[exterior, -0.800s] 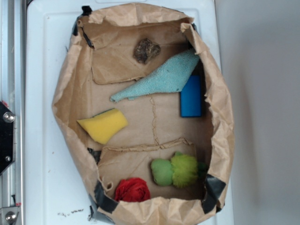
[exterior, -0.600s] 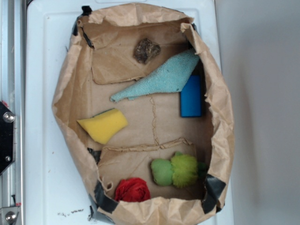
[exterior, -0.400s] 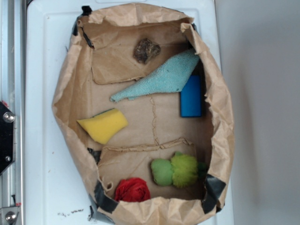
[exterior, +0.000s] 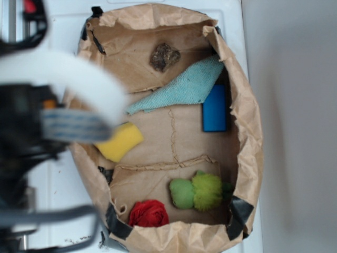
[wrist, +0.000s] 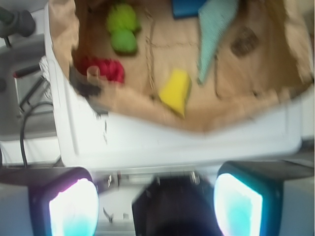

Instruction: Grab the green sponge.

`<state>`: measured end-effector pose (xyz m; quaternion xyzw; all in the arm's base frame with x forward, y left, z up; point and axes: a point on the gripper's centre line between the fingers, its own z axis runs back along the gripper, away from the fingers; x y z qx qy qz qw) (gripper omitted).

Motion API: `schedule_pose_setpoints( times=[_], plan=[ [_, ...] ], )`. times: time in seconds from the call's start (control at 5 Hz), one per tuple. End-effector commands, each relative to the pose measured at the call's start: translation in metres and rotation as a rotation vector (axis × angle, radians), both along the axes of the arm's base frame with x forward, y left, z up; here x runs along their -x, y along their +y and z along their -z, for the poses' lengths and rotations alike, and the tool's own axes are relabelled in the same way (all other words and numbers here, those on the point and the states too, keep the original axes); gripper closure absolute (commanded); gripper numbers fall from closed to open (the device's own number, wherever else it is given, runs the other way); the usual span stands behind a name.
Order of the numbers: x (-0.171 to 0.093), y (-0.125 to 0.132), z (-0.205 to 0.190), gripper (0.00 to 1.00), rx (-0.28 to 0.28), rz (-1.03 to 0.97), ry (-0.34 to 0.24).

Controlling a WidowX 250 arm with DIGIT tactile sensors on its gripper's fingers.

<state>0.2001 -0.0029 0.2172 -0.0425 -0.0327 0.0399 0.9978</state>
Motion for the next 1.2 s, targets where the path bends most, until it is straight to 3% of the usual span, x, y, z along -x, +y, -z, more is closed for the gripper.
schedule_pose_setpoints(
  times=[0.0, 0.4, 1.0],
  plan=[
    [-0.047, 0.037, 0.027, 0.00, -0.045, 0.051, -0.069],
    [-0.059, 0.027, 0.078, 0.00, -0.073, 0.032, -0.114],
    [-0.059, 0.027, 0.078, 0.00, -0.073, 0.032, -0.114]
  ],
)
